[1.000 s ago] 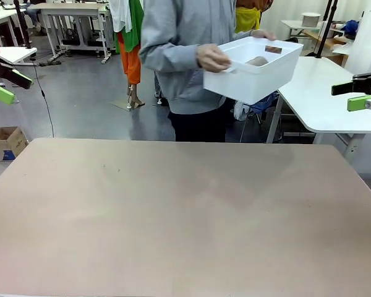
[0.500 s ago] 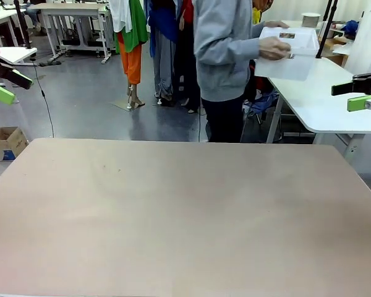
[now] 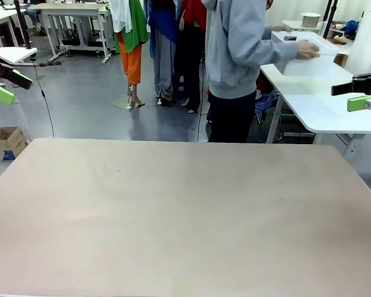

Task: Stack the cups and store them in the basket.
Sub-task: Place the stack of Reusable plastic cups into the Pantry Basket.

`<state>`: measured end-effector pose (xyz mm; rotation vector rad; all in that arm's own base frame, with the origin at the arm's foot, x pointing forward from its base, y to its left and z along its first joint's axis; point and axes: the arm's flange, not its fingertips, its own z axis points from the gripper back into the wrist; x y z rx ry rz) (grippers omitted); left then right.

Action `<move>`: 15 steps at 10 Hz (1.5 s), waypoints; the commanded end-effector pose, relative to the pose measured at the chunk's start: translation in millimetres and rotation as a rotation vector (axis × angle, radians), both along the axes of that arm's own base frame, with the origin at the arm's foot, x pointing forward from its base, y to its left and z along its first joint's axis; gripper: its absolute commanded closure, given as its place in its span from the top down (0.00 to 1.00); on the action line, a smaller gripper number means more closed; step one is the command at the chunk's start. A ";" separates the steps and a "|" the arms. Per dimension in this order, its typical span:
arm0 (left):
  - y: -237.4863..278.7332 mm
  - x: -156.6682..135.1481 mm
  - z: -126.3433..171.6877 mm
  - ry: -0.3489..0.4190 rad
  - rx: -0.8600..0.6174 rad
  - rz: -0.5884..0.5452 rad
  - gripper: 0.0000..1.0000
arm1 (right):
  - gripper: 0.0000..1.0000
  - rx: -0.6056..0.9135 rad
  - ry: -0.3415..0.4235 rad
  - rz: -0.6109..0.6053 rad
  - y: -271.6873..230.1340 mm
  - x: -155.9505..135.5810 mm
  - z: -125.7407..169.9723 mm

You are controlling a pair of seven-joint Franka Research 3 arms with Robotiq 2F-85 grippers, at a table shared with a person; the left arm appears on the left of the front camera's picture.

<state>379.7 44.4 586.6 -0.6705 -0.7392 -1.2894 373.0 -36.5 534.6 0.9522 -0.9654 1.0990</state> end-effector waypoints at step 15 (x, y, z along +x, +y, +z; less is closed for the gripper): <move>-1.4 -0.3 3.1 0.005 -0.024 0.004 1.00 | 1.00 0.015 0.010 -0.007 0.7 -0.7 4.8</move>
